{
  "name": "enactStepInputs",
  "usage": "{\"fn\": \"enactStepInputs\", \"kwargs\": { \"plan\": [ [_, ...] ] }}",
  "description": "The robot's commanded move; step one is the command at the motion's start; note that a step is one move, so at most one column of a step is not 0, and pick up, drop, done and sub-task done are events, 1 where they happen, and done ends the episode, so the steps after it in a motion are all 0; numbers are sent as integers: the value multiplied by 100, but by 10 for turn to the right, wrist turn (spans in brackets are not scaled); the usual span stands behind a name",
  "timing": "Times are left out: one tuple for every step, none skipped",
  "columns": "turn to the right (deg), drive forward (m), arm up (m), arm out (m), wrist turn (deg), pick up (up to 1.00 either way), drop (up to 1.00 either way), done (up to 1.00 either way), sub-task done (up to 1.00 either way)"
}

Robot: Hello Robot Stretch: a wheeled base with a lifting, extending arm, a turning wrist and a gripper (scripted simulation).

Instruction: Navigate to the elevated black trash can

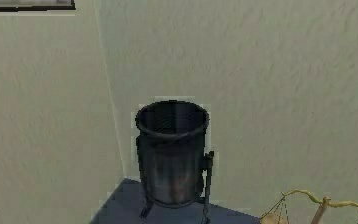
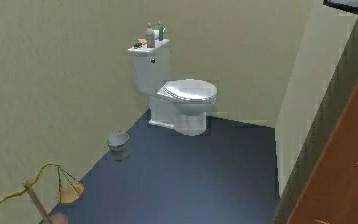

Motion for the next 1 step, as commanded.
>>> {"fn": "enactStepInputs", "kwargs": {
  "plan": [
    [0,0,0,0,0,0,0,100,0]
  ]
}}
